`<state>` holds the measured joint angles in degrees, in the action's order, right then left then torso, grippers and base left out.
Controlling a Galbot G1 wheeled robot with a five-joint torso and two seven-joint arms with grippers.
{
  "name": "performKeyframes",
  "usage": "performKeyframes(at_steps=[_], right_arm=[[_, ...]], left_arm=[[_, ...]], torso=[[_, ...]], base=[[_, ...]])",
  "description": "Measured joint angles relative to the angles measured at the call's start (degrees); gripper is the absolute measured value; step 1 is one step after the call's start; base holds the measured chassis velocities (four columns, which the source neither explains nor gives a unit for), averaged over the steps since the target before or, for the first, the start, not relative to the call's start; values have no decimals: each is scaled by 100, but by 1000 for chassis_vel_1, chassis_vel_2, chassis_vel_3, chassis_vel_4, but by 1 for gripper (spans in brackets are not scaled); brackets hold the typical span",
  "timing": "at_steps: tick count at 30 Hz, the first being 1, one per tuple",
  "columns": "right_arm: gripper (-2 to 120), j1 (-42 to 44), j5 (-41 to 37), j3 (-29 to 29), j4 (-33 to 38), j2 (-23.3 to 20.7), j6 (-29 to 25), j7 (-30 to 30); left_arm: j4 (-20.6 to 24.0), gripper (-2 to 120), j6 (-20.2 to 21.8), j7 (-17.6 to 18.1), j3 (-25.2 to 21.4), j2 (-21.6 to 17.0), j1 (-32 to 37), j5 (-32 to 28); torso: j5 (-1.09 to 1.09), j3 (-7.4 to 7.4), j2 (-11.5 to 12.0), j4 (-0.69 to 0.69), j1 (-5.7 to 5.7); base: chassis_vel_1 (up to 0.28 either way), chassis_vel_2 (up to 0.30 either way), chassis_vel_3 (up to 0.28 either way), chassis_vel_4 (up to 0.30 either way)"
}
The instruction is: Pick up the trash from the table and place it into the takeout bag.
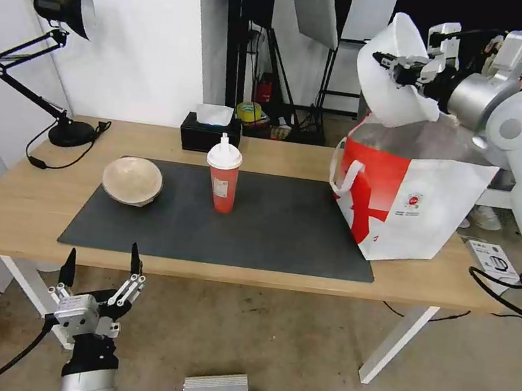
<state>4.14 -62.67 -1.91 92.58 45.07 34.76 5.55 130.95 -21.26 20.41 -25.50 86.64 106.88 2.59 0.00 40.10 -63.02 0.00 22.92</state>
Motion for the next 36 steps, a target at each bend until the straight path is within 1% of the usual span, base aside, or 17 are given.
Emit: performKeyframes(at_steps=[6,7,13,17,19,21,26,36], right_arm=[[0,50,9,-13,-32,22,-1,-1],[0,188,55,-90,-45,69,-4,-1],[0,408,136,-212,-52,115,-10,6],[0,777,195,-395,-76,204,-13,-4],[0,785,197,-399,-77,205,-13,-4],[0,1042,236,-535,-81,227,-23,-9],[0,1410,258,-715,7,230,-45,-11],[0,1665,202,-825,169,180,-25,-74]], left_arm=[[-30,100,4,0,-7,-23,-42,-52],[-53,100,7,0,-10,-28,-52,-61],[-73,100,8,-4,-9,-26,-51,-53],[-65,100,8,-21,17,-8,-29,-6],[-63,100,8,-21,17,-8,-29,-6],[-46,100,8,-25,17,-16,-25,-6],[-4,100,8,-28,10,-15,-1,-6],[39,100,8,-31,17,23,27,13]], torso=[[0,0,0,0,0],[0,0,0,0,0],[0,0,0,0,0],[0,0,0,1,0],[0,1,0,1,0],[0,0,0,1,0],[0,0,0,-1,0],[0,0,0,-1,0]], base=[[0,0,0,0],[0,0,0,0],[0,0,0,0],[0,0,0,0],[0,0,0,0],[0,0,0,0],[0,0,0,0],[0,0,0,0]])
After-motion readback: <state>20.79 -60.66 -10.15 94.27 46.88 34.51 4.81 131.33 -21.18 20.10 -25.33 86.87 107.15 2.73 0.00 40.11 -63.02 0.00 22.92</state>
